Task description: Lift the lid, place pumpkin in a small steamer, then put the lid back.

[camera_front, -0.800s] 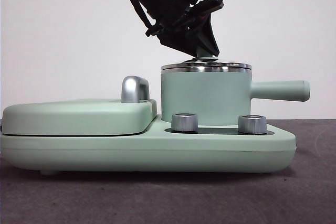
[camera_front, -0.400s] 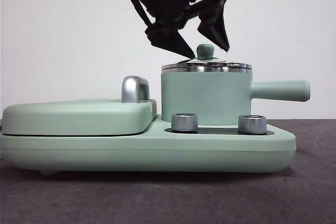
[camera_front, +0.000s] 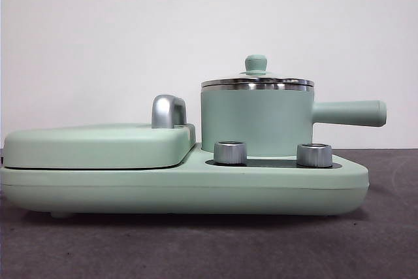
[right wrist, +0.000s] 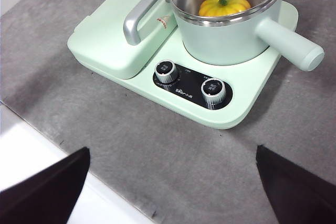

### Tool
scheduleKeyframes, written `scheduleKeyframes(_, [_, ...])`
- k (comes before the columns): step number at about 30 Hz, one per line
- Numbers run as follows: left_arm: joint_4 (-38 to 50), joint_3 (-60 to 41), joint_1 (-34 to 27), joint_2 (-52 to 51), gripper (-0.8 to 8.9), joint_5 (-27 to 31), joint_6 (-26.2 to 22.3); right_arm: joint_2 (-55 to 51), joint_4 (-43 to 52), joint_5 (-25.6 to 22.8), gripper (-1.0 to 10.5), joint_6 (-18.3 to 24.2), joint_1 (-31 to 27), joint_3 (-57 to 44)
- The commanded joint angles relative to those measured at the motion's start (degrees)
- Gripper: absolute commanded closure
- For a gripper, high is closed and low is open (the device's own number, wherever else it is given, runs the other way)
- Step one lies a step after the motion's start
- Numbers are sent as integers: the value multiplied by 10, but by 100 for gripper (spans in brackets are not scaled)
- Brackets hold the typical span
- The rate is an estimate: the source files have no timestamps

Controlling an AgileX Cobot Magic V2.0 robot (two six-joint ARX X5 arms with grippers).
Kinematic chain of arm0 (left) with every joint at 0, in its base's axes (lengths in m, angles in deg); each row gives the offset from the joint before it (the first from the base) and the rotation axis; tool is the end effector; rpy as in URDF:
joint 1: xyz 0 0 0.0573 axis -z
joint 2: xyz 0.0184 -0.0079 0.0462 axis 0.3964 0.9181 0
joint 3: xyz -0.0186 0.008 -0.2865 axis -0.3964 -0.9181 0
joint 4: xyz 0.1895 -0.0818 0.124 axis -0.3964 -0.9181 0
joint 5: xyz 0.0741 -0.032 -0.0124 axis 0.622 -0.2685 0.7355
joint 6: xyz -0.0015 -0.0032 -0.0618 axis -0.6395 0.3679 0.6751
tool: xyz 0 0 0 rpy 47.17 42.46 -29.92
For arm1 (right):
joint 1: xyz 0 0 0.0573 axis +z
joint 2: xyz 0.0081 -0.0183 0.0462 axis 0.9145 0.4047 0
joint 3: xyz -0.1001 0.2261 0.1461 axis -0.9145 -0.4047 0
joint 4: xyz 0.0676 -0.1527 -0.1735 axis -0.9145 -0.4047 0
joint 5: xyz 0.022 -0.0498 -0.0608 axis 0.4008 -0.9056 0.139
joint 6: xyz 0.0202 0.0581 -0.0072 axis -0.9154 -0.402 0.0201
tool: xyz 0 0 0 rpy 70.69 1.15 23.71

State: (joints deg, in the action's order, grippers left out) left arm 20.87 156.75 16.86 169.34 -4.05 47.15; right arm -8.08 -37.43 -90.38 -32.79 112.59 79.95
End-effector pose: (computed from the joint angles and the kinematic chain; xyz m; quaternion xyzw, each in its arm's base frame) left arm 0.2292 -0.2022 0.4032 0.1135 0.2688 -0.4077 0.8652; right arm 0.0198 0.0191 0.3171 0.0575 0.3114 0.3153 0.8946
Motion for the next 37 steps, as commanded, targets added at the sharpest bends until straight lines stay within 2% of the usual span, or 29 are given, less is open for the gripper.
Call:
scheduleKeyframes(1, [-71, 12, 3, -37, 344, 1, 4, 2, 6, 0, 458, -6, 5, 2])
scheduleKeyframes(8, [-191, -4, -3, -125, 345, 1, 17, 2, 6, 2, 458, -6, 5, 2])
scheduleKeyframes(22, [-124, -291, -2, -455, 346, 1, 155, 2, 6, 6, 457, -6, 5, 2])
scheduleKeyframes(25, [-123, -329, -3, -513, 346, 2, 179, 2, 6, 6, 458, -6, 5, 2])
scheduleKeyframes(31, [-135, -355, -5, -574, 353, 28, 191, 2, 6, 6, 458, -4, 5, 2])
scheduleKeyframes(32, [-135, -355, -5, -577, 384, 30, 191, 2, 6, 6, 463, -4, 5, 2])
scheduleKeyframes(33, [-135, -355, -5, -579, 470, 30, 191, 2, 6, 7, 519, -4, 5, 2])
scheduleKeyframes(35, [-135, -355, -5, -582, 840, 30, 191, 2, 6, 16, 924, -4, 5, 2])
scheduleKeyframes(36, [-134, -355, -5, -582, 783, 31, 191, 2, 6, 17, 934, -2, 5, 2])
scheduleKeyframes(37, [-134, -355, -5, -582, 810, 31, 191, 2, 7, 17, 919, -2, 5, 2])
